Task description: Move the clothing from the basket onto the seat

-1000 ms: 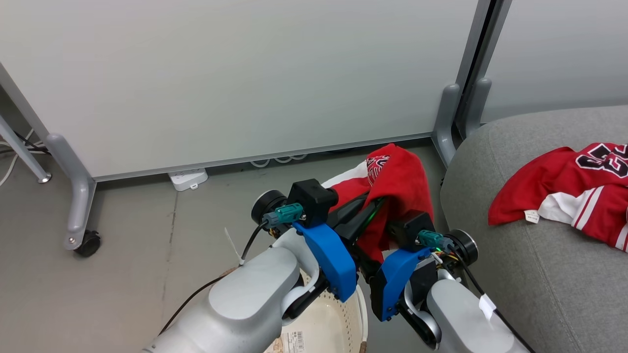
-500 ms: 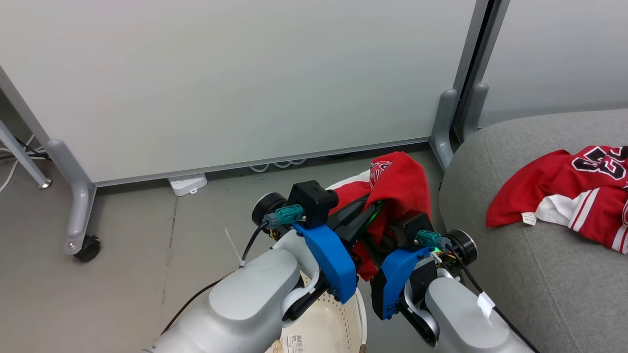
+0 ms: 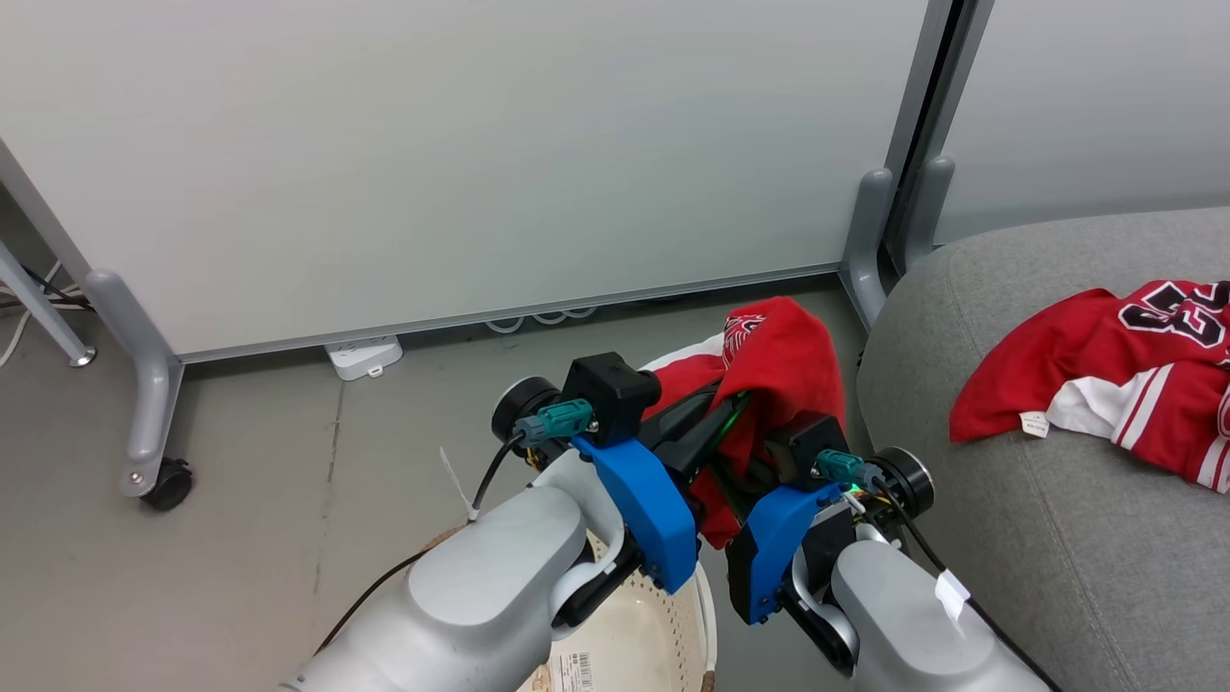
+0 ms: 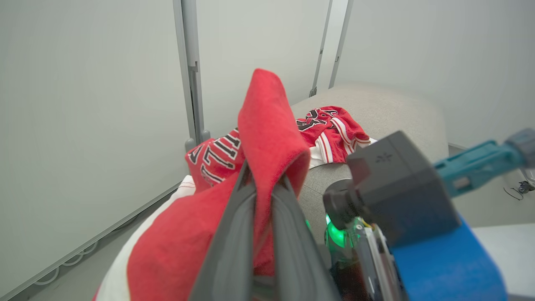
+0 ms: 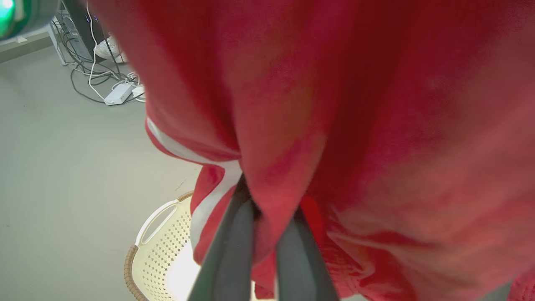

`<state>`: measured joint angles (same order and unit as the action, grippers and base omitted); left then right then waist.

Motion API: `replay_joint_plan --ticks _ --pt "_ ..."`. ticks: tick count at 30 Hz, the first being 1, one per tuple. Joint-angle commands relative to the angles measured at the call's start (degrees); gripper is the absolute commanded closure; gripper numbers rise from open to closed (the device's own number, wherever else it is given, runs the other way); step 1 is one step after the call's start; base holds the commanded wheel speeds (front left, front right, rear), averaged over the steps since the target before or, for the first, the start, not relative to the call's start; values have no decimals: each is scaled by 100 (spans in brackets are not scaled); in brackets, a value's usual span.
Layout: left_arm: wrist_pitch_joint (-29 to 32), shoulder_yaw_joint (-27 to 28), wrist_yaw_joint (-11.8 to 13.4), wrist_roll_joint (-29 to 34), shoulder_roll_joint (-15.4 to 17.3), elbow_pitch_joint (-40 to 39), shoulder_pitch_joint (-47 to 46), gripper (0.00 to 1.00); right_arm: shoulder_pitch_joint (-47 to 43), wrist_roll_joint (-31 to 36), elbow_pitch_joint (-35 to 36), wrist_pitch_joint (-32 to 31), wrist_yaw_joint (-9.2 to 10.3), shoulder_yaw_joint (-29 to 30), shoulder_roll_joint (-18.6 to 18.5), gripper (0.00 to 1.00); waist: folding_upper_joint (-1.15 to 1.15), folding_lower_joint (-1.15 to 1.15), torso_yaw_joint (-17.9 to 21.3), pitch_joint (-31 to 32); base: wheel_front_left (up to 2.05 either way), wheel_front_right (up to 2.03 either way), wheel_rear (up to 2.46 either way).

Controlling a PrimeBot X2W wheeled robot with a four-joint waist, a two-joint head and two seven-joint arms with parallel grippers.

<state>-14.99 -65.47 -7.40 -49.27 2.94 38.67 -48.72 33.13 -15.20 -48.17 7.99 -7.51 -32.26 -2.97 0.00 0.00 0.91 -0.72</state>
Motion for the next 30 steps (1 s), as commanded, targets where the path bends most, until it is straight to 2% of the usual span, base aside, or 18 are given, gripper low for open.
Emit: replay_joint_plan --ticks 1,6,8,9,19,30 --pt "-29 -1 -9 11 -3 -3 -64 100 92 -15 -34 21 4 -22 10 100 0 0 0 -9 0 0 0" --pt "-29 -6 -9 44 1 44 -82 100 127 -36 -110 78 4 -46 11 100 0 0 -2 -29 0 0 0" --pt "-29 13 -9 62 0 64 -88 19 145 -50 -134 88 4 -63 12 100 0 0 -3 -29 0 0 0" --pt "-29 27 -9 80 1 71 -88 0 153 -57 -142 93 4 -76 12 100 0 0 -3 -30 0 0 0" --pt "-27 262 -9 240 61 48 50 0 233 -104 -200 153 4 -100 14 100 0 0 -18 -68 0 0 0" --pt "-25 1481 107 1354 531 -803 1073 0 312 15 -181 240 4 121 -21 100 0 0 -93 -215 0 0 0"
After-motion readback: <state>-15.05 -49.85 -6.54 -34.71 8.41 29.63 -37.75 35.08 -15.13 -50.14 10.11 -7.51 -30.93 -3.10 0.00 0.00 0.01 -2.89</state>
